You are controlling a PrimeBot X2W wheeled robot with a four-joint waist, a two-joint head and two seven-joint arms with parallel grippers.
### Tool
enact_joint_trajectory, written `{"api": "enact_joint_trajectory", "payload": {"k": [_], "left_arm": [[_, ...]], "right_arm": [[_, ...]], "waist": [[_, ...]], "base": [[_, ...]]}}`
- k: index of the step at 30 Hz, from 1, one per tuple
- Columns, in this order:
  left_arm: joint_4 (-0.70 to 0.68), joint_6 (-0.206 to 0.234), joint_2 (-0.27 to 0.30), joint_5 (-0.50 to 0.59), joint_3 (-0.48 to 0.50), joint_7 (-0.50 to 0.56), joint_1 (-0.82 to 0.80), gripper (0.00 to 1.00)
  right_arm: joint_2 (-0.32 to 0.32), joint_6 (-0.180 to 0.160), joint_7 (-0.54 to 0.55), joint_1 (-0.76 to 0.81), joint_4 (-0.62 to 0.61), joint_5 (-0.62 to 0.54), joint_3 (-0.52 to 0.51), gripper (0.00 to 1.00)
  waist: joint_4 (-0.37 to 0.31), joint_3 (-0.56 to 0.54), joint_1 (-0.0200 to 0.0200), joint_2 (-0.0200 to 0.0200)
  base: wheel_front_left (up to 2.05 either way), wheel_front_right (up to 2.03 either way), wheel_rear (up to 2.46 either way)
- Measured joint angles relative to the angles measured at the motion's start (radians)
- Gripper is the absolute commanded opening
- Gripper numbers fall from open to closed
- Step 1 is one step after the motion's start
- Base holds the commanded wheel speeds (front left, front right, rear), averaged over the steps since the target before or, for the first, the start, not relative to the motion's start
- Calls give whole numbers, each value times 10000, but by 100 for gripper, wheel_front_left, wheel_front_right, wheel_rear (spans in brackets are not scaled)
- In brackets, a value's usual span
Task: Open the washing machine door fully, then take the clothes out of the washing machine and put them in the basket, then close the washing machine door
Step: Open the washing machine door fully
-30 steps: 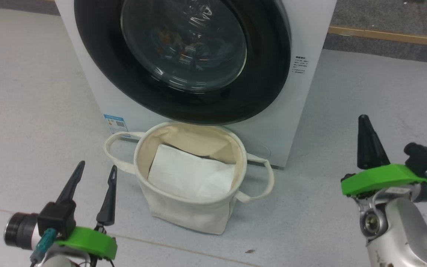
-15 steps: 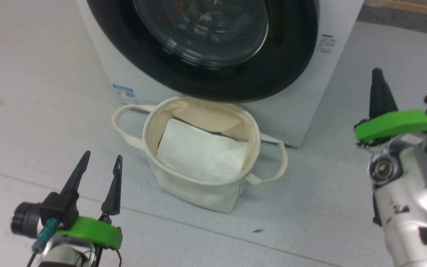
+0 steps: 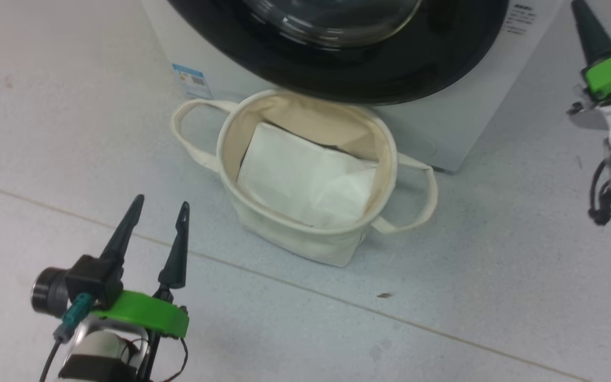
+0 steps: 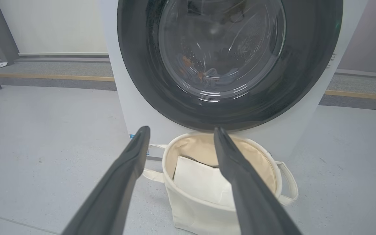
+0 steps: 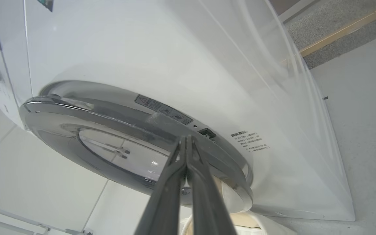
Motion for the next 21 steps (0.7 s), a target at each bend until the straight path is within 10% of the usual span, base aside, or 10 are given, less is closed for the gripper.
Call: {"api": "enact_joint_trajectory", "payload": {"k": [10, 21], "left_arm": [[123, -380, -466, 458, 441, 0, -281, 100], [178, -901, -1271, 951, 963, 0, -393, 100]], "right_arm": [[-566, 0, 1919, -1809, 1507, 1110, 161, 0], [-965, 0, 1668, -3702, 3020, 930, 577, 0]], "waist": [[463, 636, 0, 0], [920, 1184, 0, 0]], "base": [[0, 0, 0], [0, 0, 0]]}}
